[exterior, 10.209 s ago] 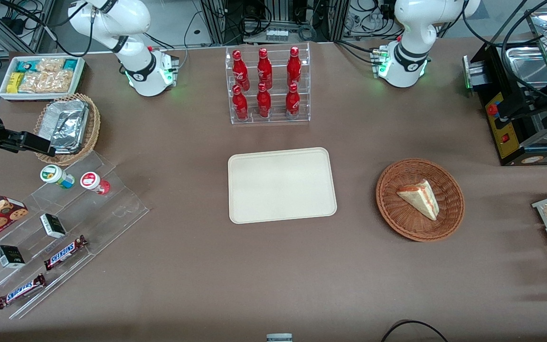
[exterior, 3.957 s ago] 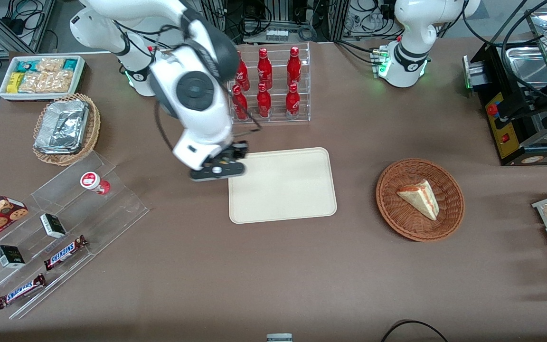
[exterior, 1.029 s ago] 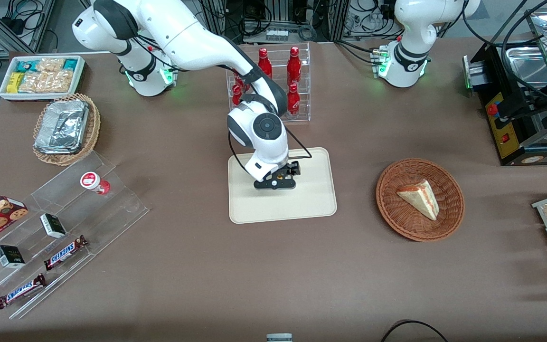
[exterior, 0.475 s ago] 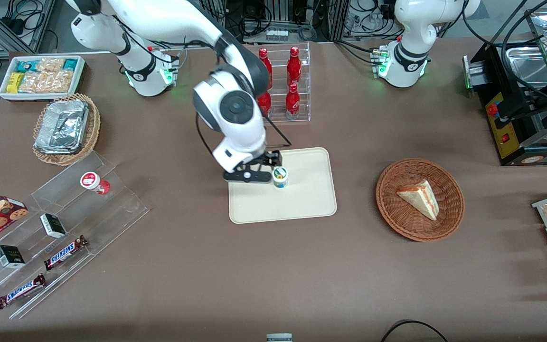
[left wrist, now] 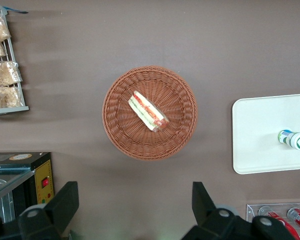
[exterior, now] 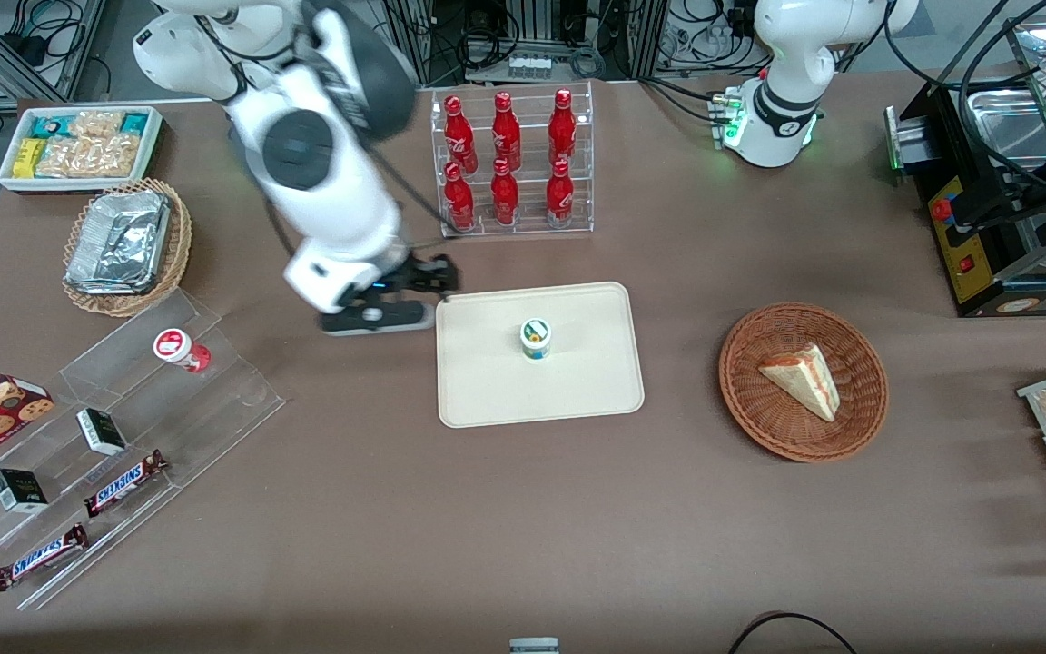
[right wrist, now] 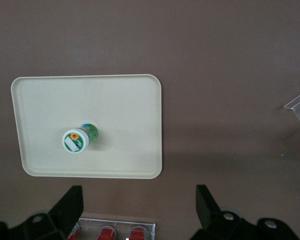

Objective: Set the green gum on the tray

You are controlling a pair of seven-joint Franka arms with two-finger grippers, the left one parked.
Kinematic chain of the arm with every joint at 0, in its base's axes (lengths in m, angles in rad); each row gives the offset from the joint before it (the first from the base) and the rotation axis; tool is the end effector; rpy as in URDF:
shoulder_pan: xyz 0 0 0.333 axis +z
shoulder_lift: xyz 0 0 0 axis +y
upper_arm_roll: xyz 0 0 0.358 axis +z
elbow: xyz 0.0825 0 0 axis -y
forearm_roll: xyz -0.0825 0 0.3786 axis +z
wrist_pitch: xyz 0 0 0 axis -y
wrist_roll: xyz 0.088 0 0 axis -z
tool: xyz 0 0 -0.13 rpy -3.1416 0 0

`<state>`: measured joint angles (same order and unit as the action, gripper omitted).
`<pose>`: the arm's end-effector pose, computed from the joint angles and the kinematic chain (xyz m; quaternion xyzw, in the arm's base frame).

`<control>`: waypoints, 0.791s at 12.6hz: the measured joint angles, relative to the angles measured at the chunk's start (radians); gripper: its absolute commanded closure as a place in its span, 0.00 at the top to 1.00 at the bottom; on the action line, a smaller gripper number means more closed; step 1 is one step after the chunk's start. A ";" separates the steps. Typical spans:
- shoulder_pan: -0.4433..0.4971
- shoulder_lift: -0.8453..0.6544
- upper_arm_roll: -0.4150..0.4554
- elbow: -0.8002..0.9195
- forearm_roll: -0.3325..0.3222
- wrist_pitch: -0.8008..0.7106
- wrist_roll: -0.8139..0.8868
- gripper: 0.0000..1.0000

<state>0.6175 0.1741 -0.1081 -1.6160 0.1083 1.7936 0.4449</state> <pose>0.5325 0.3163 0.5407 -0.9988 -0.0212 0.0179 0.0397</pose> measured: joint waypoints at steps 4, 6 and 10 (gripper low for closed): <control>-0.146 -0.191 -0.001 -0.131 -0.002 -0.072 -0.172 1.00; -0.222 -0.244 -0.002 -0.148 -0.013 -0.125 -0.241 1.00; -0.375 -0.274 -0.001 -0.147 -0.025 -0.167 -0.403 1.00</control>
<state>0.2426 -0.1000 -0.1091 -1.7628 0.0836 1.6269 0.0419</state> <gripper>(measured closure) 0.000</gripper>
